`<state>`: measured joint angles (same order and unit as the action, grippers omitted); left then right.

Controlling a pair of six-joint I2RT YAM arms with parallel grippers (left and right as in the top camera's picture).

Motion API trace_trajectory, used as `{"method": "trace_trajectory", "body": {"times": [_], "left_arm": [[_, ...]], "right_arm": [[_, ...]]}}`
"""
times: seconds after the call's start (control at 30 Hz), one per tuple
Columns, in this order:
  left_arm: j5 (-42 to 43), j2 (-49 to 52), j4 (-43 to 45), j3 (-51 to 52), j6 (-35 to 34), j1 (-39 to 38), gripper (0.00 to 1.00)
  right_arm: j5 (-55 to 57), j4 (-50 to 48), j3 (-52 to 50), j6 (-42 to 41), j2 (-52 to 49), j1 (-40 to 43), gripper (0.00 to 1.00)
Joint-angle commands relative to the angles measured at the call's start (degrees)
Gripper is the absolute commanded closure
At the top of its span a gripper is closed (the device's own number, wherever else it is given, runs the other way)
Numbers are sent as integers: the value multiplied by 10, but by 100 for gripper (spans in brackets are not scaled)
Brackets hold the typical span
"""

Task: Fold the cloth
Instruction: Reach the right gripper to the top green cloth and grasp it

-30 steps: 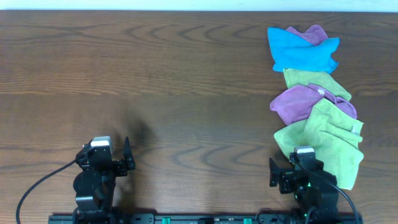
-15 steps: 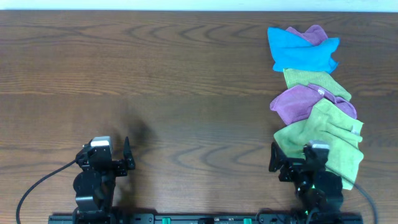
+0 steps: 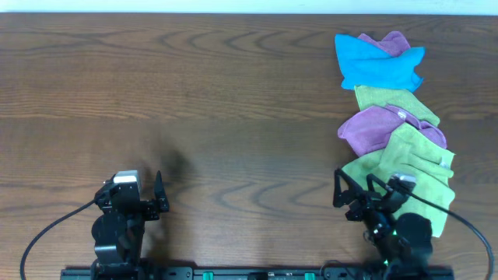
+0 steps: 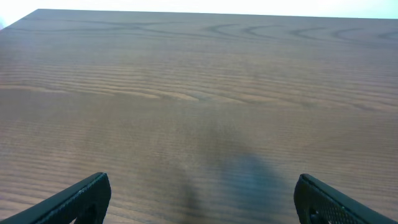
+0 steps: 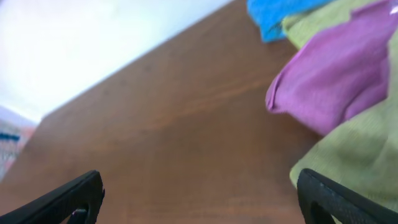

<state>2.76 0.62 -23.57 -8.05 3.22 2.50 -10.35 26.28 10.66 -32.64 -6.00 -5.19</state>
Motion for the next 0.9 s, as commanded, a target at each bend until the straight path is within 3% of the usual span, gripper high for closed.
{"method": "trace_trajectory", "body": {"times": [0.0,0.17,0.37,0.63,0.87], "left_arm": [[-2,-4,-2,11,-2,-3,5],[-2,-4,-2,11,-2,-3,5],[-2,-4,-2,11,-2,-3,5],[-2,-4,-2,11,-2,-3,5],[-2,-4,-2,11,-2,-3,5]], "right_arm": [[-23,4,8,38,-75,3,1],[26,53,103,114,-282,3,1],[151,182,282,167,-501,3,1],[277,207,344,112,-633,12,1],[323,180,344,50,-676,89,1]]}}
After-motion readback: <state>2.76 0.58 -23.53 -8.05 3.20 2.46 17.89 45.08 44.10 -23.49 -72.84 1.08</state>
